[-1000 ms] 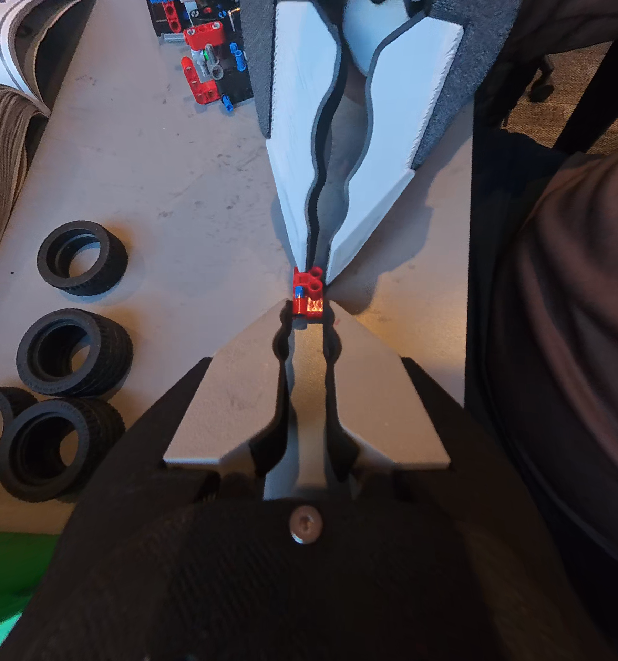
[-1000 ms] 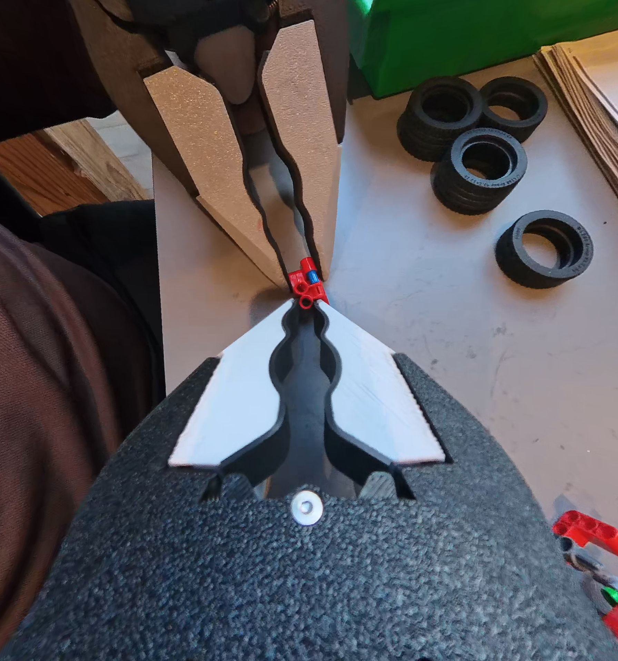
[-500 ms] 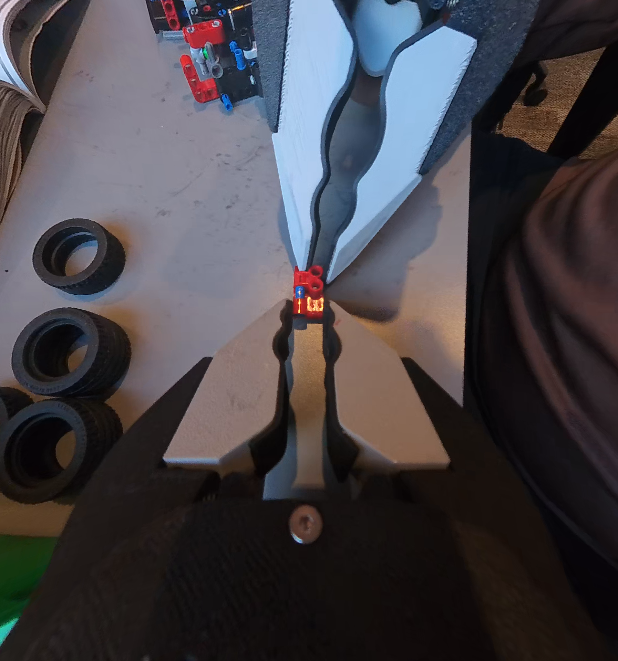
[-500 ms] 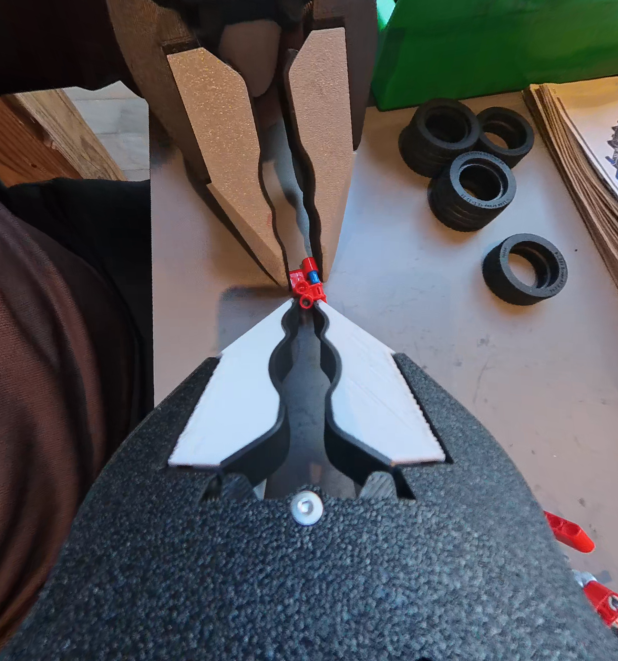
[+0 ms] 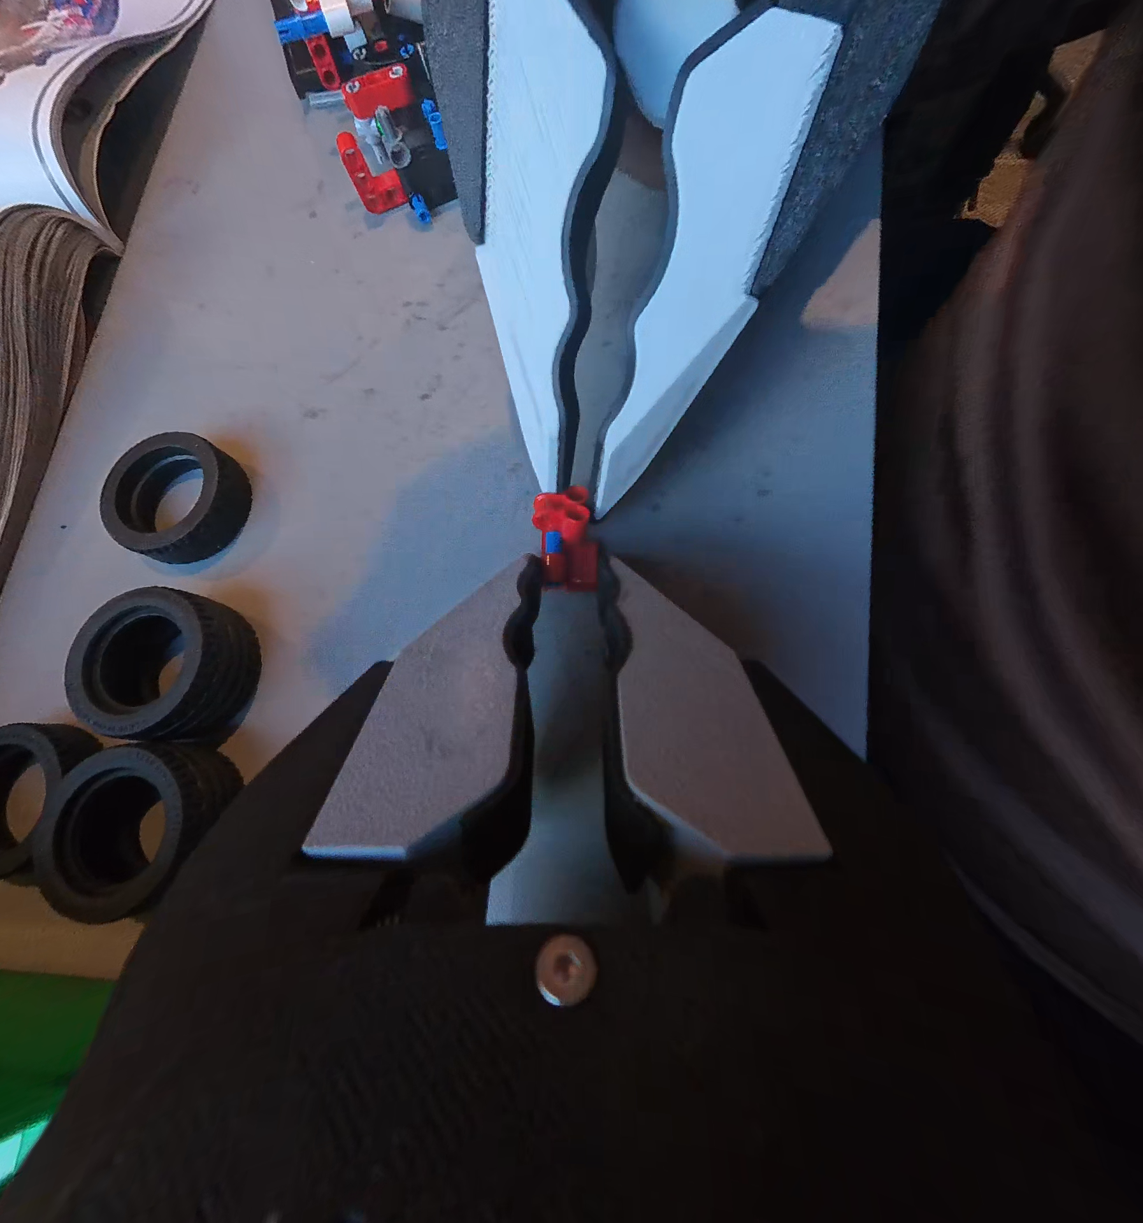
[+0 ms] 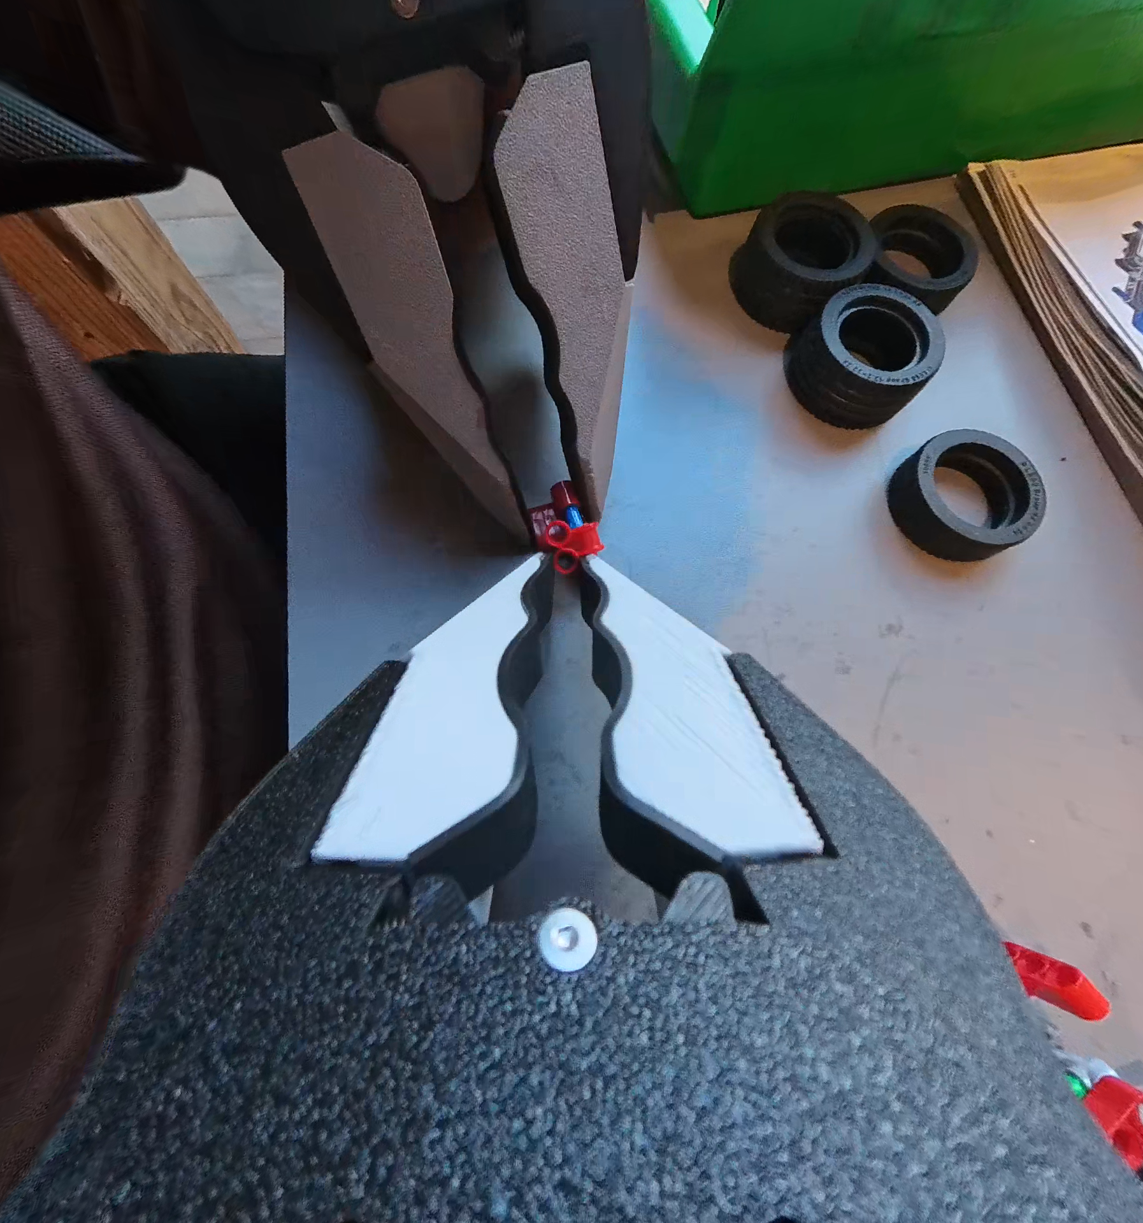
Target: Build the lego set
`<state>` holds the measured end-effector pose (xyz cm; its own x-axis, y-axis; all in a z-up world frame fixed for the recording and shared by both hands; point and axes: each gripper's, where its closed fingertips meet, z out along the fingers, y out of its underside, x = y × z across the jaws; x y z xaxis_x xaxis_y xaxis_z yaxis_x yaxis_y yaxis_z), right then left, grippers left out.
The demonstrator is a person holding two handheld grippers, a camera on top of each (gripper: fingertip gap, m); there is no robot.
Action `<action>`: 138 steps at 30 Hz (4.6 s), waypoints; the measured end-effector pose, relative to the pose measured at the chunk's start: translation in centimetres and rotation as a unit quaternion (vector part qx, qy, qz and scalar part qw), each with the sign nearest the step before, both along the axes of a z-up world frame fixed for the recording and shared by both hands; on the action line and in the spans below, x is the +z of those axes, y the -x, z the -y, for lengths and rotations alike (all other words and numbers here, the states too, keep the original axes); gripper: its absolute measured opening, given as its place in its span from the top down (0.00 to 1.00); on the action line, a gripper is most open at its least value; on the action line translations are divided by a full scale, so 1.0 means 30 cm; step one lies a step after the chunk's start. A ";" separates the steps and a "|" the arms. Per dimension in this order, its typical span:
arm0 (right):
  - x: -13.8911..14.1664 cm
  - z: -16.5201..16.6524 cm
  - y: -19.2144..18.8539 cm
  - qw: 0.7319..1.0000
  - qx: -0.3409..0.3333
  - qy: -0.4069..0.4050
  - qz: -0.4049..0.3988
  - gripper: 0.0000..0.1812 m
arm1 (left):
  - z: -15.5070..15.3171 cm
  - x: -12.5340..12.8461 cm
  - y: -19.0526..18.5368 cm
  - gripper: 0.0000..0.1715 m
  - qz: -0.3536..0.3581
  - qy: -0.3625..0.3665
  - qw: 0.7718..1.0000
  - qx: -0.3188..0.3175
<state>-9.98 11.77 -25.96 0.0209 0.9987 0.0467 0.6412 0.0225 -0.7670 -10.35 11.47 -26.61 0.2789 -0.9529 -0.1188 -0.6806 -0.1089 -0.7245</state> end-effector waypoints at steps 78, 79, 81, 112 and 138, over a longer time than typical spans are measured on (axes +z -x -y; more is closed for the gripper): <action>0.207 0.037 -0.031 0.925 -0.117 0.298 -0.206 0.98 | 0.009 0.176 -0.014 0.86 0.012 -0.117 0.986 0.117; 0.224 0.037 -0.024 0.908 -0.121 0.330 -0.228 0.98 | 0.010 0.207 -0.027 0.86 0.033 -0.139 0.982 0.126; 0.262 0.039 -0.016 0.867 -0.121 0.399 -0.274 0.98 | 0.005 0.248 -0.034 0.87 0.054 -0.186 0.970 0.147; 0.227 0.105 0.007 0.813 -0.075 0.520 -0.252 0.96 | 0.070 0.236 -0.087 0.96 0.073 -0.144 0.987 -0.005; 0.233 0.095 0.001 0.825 -0.076 0.500 -0.254 0.97 | 0.072 0.225 -0.039 0.95 0.073 -0.127 0.989 0.027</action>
